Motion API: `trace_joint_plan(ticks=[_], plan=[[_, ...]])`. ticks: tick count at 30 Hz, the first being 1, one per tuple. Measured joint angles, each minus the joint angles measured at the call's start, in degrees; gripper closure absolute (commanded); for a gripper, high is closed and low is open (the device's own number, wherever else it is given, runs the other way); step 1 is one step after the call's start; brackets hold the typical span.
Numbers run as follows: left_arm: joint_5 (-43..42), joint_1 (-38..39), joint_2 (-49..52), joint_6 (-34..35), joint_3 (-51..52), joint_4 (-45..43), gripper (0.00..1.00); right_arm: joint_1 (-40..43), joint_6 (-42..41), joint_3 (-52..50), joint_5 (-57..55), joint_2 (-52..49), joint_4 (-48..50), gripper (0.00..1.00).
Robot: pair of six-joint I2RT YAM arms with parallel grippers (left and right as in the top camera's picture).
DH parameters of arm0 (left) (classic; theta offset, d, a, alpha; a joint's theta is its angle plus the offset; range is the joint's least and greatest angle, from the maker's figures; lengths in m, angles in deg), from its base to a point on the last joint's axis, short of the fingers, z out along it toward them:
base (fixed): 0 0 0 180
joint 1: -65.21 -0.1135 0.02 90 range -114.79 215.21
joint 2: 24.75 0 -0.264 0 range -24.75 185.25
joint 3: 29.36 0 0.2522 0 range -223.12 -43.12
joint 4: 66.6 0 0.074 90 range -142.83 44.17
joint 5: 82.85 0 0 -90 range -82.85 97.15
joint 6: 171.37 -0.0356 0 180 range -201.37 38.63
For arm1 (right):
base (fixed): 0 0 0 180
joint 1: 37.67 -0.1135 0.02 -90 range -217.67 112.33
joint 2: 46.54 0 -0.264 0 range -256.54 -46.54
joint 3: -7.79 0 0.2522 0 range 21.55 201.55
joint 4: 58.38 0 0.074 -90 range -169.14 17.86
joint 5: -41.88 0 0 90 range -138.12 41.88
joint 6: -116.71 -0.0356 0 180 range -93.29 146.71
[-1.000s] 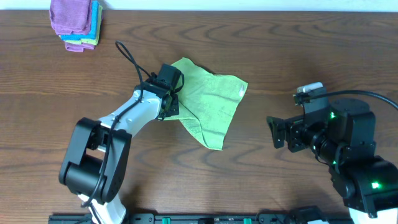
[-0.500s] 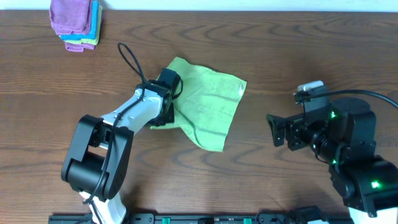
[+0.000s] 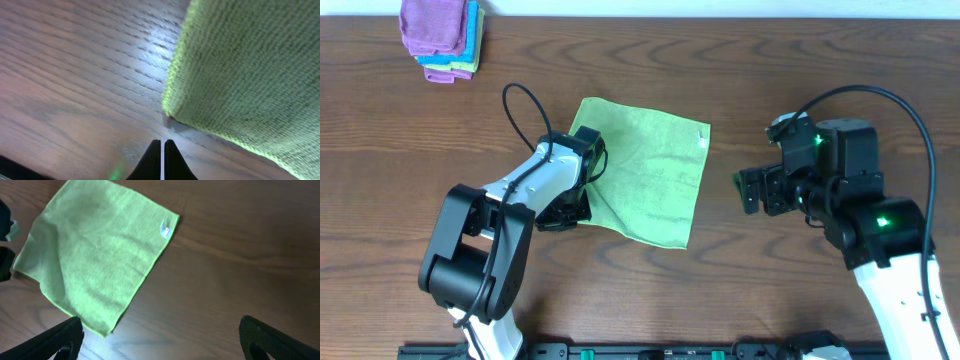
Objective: Fold the cloth
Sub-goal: 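Grasp the cloth's left corner with the left gripper and pull it flat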
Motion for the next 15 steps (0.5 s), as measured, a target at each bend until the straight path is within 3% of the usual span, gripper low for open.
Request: trace_joint_plan(ticks=[5, 11, 15], plan=[[-1.3, 0.0, -2.1, 0.7, 0.0, -1.1, 0.94, 0.0, 0.2, 0.0, 0.6, -0.5, -0.1, 0.01], [-0.4, 0.1, -10.2, 0.5, 0.0, -7.9, 0.94, 0.0, 0.4, 0.0, 1.0, -0.5, -0.1, 0.01], [0.9, 0.2, -9.7, -0.3, 0.0, -11.5, 0.94, 0.0, 0.4, 0.0, 1.0, -0.5, -0.1, 0.01]])
